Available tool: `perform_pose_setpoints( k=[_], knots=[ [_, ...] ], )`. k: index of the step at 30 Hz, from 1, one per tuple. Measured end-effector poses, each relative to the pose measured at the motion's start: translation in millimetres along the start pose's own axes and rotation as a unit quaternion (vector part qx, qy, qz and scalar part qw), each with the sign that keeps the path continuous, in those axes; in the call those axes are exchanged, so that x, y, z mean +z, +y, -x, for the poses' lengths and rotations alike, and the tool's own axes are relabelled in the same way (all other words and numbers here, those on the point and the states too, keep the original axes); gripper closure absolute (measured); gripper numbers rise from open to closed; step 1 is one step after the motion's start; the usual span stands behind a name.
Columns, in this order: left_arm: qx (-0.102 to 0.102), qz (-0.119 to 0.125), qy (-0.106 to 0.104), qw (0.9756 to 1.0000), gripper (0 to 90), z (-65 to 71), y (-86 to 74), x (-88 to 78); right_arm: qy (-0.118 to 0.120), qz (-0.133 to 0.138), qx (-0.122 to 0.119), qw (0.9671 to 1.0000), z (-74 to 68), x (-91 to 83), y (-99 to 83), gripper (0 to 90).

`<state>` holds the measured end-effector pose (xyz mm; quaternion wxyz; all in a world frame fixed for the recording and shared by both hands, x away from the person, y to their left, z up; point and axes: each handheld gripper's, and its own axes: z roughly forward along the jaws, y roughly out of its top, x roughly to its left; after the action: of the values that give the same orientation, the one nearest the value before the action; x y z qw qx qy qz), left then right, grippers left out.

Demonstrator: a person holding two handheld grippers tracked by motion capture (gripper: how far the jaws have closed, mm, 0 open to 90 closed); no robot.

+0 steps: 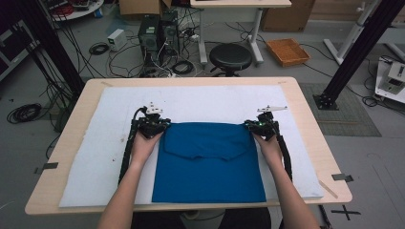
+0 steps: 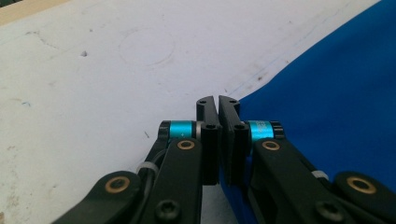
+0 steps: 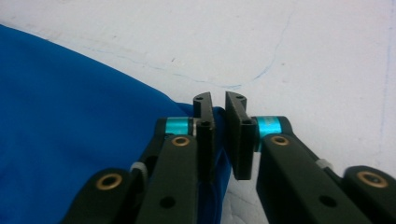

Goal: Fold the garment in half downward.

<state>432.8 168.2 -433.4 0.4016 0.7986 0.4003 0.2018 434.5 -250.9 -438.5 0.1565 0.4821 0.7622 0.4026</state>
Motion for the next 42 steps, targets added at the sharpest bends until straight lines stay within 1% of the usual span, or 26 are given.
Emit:
perform_pose_setpoints(
  k=[2,3,4,5,7,8,9,10,13,15,18,20,21,22,23,24,26,28,30,31,35,36,37,39,40,42],
  knots=[
    [0.001,0.0,0.016,0.9999,79.9,0.0,1.4,-5.4,-0.008,0.004,-0.004,1.0,-0.1,-3.1,0.8,77.0],
    [0.001,0.005,0.024,0.9997,78.1,-0.4,2.0,-9.4,-0.011,0.006,-0.006,0.9999,0.2,-5.6,1.3,73.6],
    [-0.006,0.013,0.032,0.9994,72.6,-1.0,2.6,-13.7,-0.012,0.011,-0.003,0.9999,0.6,-8.6,1.8,70.9],
    [-0.014,0.02,0.034,0.9991,66.8,-1.8,3.3,-18.9,-0.012,0.016,-0.002,0.9998,1.0,-11.9,2.2,69.2],
    [-0.02,0.035,0.032,0.9987,60.9,-1.5,4.2,-30.3,-0.016,0.025,-0.001,0.9996,0.7,-20.1,2.9,64.4],
    [-0.016,0.042,0.032,0.9985,56.8,-0.5,4.3,-36.6,-0.016,0.031,-0.001,0.9994,0.3,-24.7,3.1,60.8],
    [-0.016,0.049,0.029,0.9982,55.2,1.0,3.7,-43.2,-0.015,0.036,0.001,0.9992,-0.4,-29.8,3.1,57.8],
    [-0.015,0.057,0.025,0.9979,53.2,2.4,2.9,-49.4,-0.014,0.043,0.004,0.999,-2.1,-35.7,2.5,56.4],
    [-0.012,0.068,0.011,0.9976,46.9,8.8,-1.6,-66.5,-0.007,0.064,-0.004,0.9979,-6.1,-53.2,-1.3,50.0],
    [-0.01,0.072,-0.005,0.9974,42.4,14.5,-6.5,-74.3,0.004,0.073,-0.006,0.9973,-8.7,-64.4,-5.8,47.3],
    [-0.008,0.063,-0.013,0.9979,42.4,25.3,-15.1,-81.8,0.009,0.084,-0.011,0.9963,-14.9,-78.2,-15.3,45.5],
    [-0.021,0.065,-0.025,0.9973,42.5,32.1,-21.9,-84.1,0.007,0.087,-0.016,0.9961,-19.9,-85.1,-22.7,45.4],
    [-0.03,0.064,-0.026,0.9971,43.3,34.9,-25.1,-84.6,0.006,0.09,-0.02,0.9957,-21.9,-87.4,-26.7,45.4],
    [-0.037,0.06,-0.029,0.9971,45.3,37.2,-28.0,-84.6,0.006,0.09,-0.019,0.9957,-24.3,-89.2,-30.9,45.5],
    [-0.043,0.055,-0.031,0.9971,49.5,39.6,-30.8,-84.1,0.005,0.089,-0.023,0.9957,-26.1,-89.7,-34.7,46.0],
    [-0.045,0.047,-0.03,0.9974,52.3,41.1,-32.9,-83.0,0.003,0.085,-0.024,0.9961,-28.3,-89.8,-38.2,46.5],
    [-0.056,0.036,-0.026,0.9975,55.6,42.7,-36.1,-79.0,0.0,0.083,-0.027,0.9962,-31.0,-88.1,-44.3,46.9],
    [-0.07,0.021,-0.03,0.9969,58.4,41.7,-38.4,-74.4,0.002,0.078,-0.023,0.9967,-31.3,-85.0,-48.5,47.4],
    [-0.08,0.006,-0.027,0.9964,60.6,40.7,-40.6,-70.3,0.002,0.072,-0.022,0.9972,-30.6,-80.6,-50.7,47.9],
    [-0.087,0.002,-0.03,0.9957,60.9,40.1,-41.7,-67.9,0.0,0.067,-0.02,0.9975,-30.5,-79.0,-51.6,48.4],
    [-0.112,-0.02,-0.026,0.9931,61.8,38.5,-45.3,-56.9,-0.001,0.058,-0.02,0.9981,-30.7,-71.9,-54.8,50.0],
    [-0.115,-0.03,-0.021,0.9927,62.8,38.2,-45.7,-54.6,-0.002,0.056,-0.02,0.9982,-31.0,-70.1,-55.5,50.3],
    [-0.119,-0.033,-0.017,0.9921,62.8,38.5,-46.1,-52.3,-0.002,0.051,-0.017,0.9986,-32.2,-69.1,-56.2,50.3],
    [-0.123,-0.038,-0.019,0.9915,64.0,39.1,-46.6,-49.4,-0.007,0.046,-0.019,0.9987,-33.6,-67.9,-57.1,51.4],
    [-0.122,-0.04,-0.02,0.9915,64.3,39.9,-46.5,-48.9,-0.011,0.043,-0.02,0.9988,-33.8,-67.6,-57.3,52.5],
    [-0.115,-0.04,-0.017,0.9924,66.1,42.0,-46.1,-47.9,-0.017,0.036,-0.012,0.9991,-33.8,-67.3,-58.1,53.7]
  ],
)
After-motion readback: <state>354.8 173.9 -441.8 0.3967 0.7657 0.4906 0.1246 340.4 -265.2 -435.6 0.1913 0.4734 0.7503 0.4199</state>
